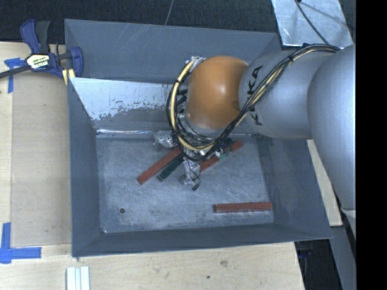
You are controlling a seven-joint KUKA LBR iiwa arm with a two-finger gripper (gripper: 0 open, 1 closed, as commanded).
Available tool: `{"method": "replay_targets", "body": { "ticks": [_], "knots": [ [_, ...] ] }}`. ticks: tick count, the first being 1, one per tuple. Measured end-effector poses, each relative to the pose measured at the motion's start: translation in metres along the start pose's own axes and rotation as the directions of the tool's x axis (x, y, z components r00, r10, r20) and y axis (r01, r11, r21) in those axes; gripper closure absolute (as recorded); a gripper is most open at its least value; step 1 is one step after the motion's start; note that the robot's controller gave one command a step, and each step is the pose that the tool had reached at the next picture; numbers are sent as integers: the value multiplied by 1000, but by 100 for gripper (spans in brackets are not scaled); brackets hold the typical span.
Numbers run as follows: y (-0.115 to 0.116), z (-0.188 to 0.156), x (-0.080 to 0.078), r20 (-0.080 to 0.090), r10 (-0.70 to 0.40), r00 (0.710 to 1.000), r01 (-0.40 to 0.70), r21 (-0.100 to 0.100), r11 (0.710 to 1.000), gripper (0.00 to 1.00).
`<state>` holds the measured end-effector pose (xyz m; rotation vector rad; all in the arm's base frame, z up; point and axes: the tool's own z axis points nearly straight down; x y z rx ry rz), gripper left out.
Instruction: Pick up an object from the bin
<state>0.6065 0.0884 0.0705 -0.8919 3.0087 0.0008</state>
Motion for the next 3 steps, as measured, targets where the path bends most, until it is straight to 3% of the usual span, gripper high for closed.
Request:
{"method": "replay_targets", "body": {
  "ticks": [1, 2, 3],
  "knots": [
    [0, 0, 0, 1, 1, 1000, -1, 0, 1000, 100],
    [0, 0, 0, 1, 1, 1000, -1, 0, 1000, 100],
    [-1, -161, 29, 3, -159, 987, 159, 3, 987, 100]
  ]
}}
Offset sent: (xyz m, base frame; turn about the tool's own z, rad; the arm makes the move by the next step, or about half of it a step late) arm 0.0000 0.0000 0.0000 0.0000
